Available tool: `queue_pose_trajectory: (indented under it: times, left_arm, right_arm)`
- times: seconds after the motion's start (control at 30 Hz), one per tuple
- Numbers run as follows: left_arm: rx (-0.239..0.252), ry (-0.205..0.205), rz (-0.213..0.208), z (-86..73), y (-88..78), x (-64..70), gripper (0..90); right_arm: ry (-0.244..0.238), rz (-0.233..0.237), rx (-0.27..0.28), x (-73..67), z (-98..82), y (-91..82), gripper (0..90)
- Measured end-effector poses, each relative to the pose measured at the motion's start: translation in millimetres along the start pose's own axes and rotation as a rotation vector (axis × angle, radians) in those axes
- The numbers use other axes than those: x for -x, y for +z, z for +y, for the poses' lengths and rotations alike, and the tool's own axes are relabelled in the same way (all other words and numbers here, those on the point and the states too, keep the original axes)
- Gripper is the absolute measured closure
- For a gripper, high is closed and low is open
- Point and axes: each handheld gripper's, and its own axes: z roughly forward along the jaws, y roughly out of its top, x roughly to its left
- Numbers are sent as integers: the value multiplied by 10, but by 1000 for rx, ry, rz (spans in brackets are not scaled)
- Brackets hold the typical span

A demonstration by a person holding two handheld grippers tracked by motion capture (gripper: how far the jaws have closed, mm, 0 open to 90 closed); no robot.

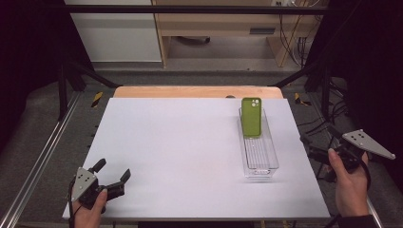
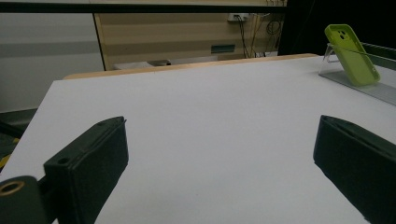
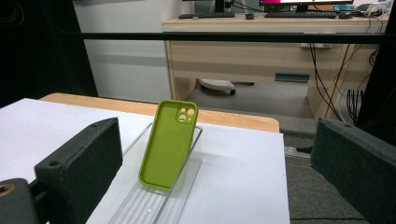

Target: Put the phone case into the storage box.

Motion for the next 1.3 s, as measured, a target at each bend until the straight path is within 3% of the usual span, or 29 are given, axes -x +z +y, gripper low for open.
queue_pose_trajectory:
  times: [1.3]
  left_arm:
    - [-1,1,-1,-2,1,5,27]
  right_arm:
    - [-44,23,39,-82,-503,-194,31]
